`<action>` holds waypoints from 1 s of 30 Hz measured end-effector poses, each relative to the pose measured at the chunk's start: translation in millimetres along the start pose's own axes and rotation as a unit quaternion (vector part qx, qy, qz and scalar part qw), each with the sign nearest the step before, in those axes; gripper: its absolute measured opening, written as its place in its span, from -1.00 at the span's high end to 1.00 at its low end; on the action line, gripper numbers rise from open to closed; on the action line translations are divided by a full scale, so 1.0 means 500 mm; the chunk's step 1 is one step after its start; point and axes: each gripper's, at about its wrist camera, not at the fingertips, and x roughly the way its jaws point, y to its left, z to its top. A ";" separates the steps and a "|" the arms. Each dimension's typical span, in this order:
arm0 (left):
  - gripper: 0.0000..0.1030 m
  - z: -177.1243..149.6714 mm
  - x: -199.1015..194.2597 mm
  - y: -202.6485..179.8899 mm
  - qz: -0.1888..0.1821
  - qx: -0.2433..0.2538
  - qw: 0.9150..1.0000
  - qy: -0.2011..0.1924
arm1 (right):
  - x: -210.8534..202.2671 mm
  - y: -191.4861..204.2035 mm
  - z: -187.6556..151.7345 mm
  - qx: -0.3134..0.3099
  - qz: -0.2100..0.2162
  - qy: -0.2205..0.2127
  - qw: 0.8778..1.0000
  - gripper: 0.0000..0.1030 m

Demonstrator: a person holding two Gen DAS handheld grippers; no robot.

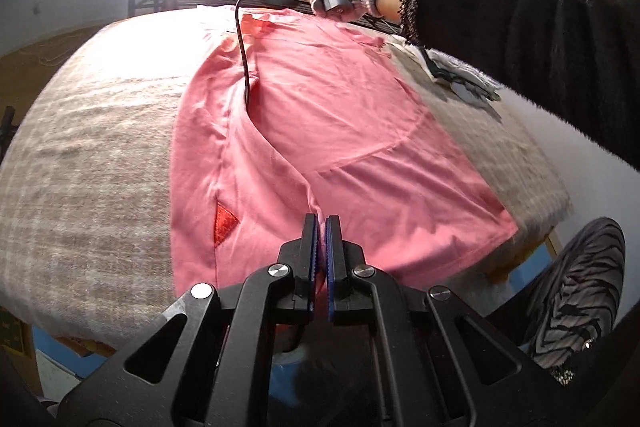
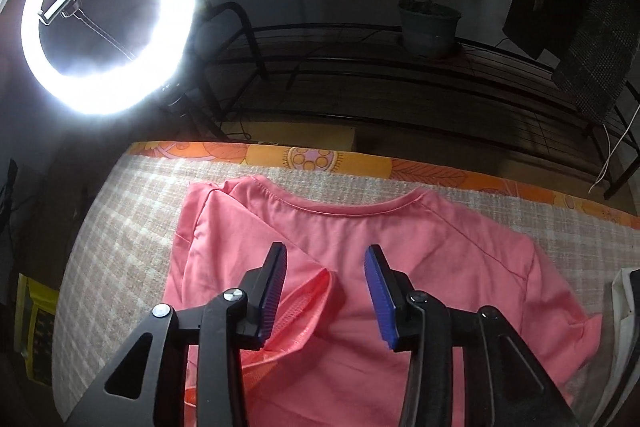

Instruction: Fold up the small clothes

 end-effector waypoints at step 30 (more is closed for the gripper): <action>0.28 -0.064 -0.026 0.156 0.061 -0.109 0.989 0.078 | -0.475 -0.055 -0.550 -0.003 0.180 0.022 0.983 0.17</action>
